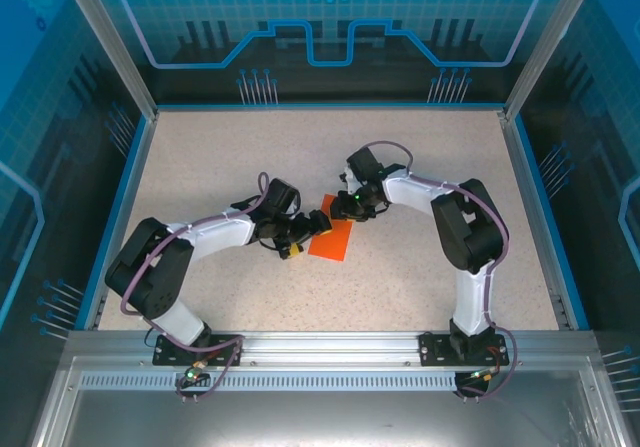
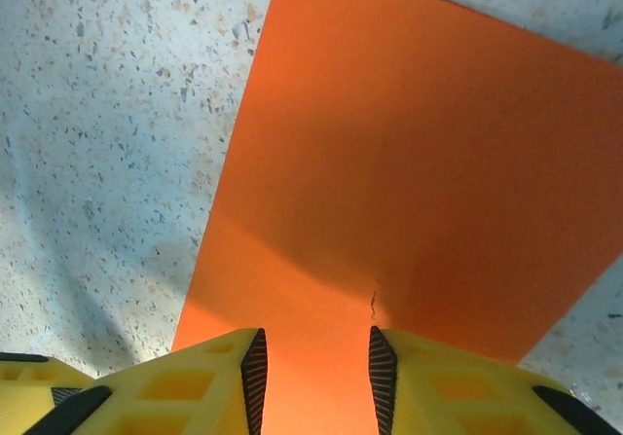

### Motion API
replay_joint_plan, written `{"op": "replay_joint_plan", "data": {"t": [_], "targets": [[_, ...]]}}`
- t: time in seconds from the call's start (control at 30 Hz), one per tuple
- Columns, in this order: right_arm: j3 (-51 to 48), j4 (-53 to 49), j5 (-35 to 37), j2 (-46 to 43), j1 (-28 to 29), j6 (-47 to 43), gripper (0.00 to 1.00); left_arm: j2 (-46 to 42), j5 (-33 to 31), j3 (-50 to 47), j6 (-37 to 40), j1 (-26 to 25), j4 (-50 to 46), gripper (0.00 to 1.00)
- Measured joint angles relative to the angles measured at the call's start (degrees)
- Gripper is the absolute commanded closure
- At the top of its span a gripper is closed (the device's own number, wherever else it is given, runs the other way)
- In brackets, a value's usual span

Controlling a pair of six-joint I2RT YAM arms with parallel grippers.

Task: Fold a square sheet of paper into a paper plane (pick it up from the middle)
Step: Rotate the square sheet of paper at the center of the table, then fold the triangle a second time at the center of the table.

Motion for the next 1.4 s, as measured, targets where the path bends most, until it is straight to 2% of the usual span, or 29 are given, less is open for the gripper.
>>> {"op": "replay_joint_plan", "data": {"t": [0.17, 0.6, 0.8, 1.4], "targets": [[-0.7, 1.0, -0.8, 1.5, -1.0, 0.9, 0.65, 0.5, 0.0, 0.0, -0.4, -0.2, 0.0, 0.03], [-3.8, 6.0, -8.6, 1.7, -4.4, 3.0, 0.67, 2.1, 1.1, 0.0, -0.5, -0.8, 0.4, 0.03], [-4.3, 6.6, -9.6, 2.0, -5.0, 3.6, 0.78, 2.7, 1.5, 0.0, -0.7, -1.1, 0.7, 0.03], [-5.1, 8.1, -12.9, 2.7, -6.4, 3.8, 0.79, 2.9, 1.5, 0.2, -1.8, -1.1, 1.1, 0.07]]}}
